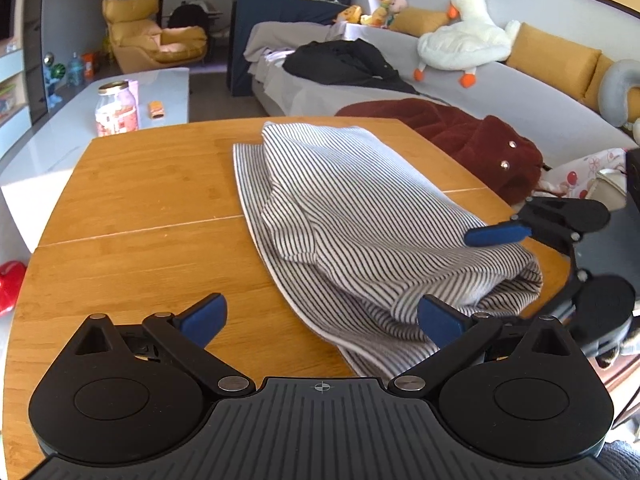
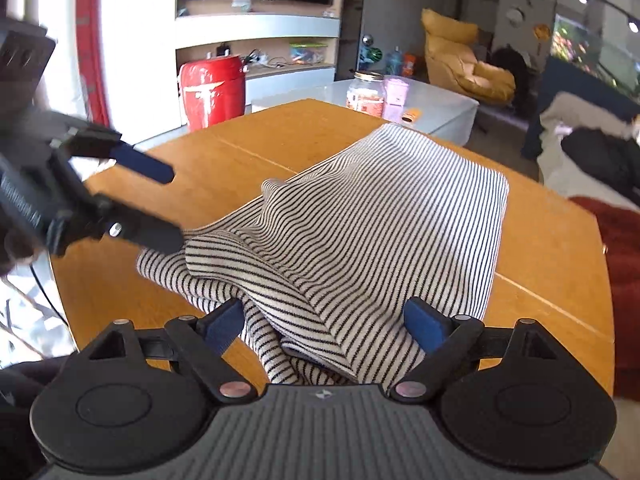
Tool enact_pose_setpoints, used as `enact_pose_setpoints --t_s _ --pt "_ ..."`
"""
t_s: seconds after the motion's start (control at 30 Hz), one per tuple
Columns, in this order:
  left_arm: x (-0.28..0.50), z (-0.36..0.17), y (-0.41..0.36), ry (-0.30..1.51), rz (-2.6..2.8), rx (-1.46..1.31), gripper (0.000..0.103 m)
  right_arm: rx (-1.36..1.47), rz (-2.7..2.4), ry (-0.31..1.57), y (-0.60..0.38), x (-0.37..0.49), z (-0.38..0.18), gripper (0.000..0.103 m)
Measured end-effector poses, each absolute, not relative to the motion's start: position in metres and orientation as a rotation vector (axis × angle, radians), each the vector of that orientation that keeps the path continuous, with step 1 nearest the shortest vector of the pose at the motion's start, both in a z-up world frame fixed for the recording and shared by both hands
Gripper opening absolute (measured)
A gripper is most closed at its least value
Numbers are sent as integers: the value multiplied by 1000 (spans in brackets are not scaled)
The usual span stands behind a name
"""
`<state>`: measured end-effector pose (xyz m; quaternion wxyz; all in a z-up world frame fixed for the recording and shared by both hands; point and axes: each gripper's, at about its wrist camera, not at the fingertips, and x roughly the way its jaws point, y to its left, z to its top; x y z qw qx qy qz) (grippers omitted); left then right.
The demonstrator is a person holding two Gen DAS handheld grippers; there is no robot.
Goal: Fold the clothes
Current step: 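Grasp the shirt end with the right gripper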
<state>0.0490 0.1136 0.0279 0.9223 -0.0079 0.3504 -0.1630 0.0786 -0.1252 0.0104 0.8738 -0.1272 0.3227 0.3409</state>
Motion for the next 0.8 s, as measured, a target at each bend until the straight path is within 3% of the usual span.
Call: enact_pose_setpoints --t_s 0.5,0.67,0.8 --pt "39 8 92 769 -388 137 103 -209 711 697 -132 86 11 88" --pt "44 0 84 771 -347 189 103 -438 733 566 -120 50 13 91" --pt "56 8 92 760 -332 81 103 -599 735 492 -109 31 7 96"
